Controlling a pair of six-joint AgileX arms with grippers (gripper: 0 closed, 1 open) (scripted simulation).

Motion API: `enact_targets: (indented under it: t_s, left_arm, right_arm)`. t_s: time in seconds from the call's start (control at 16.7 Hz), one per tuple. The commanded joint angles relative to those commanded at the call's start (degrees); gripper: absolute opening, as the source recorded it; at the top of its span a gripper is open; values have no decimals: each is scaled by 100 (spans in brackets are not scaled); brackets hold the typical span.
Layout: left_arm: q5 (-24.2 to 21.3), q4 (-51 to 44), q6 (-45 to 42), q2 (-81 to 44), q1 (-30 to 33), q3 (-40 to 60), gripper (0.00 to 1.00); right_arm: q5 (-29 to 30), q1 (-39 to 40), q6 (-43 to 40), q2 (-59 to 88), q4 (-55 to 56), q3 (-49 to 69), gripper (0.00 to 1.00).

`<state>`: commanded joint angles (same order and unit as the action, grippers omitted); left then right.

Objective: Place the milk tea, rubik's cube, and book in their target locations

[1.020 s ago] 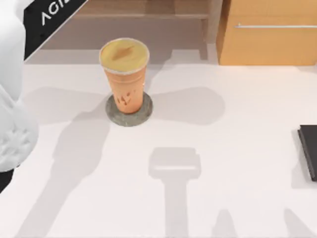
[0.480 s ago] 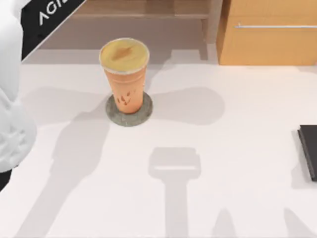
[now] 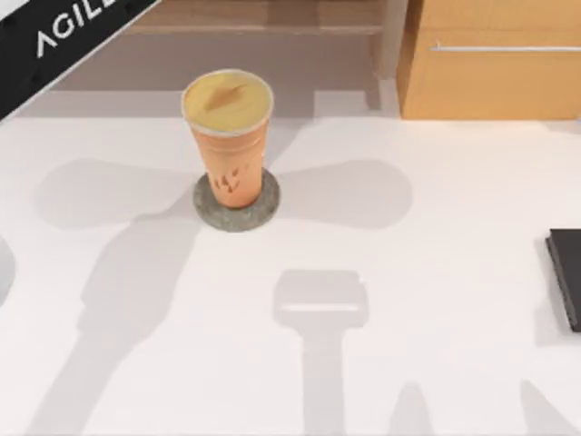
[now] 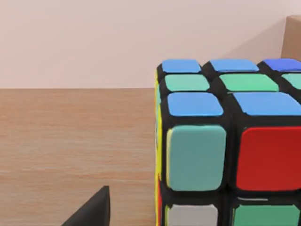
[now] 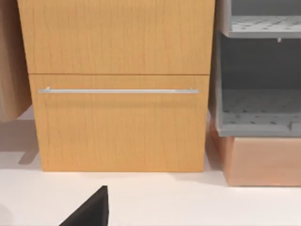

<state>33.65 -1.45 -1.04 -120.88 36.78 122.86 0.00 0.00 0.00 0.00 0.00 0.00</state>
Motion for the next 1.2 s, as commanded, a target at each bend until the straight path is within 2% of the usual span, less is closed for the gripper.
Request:
enact_targets:
  t_s: [0.3,0.54,0.96,1.2]
  left_arm:
    - [-31,-13,1,30,-56,-35,100]
    - [-317,-4,14,838,-366,-843,100]
    - [-1183,39,47,3665,-1293,-3697,100]
    - [-1653,92,72,5857,-1799,-5952,100]
  right_arm:
    - [0,0,0,0,0,0,100]
    - [0,0,0,0,0,0,100]
    - [0,0,0,0,0,0,100]
    - [0,0,0,0,0,0,100]
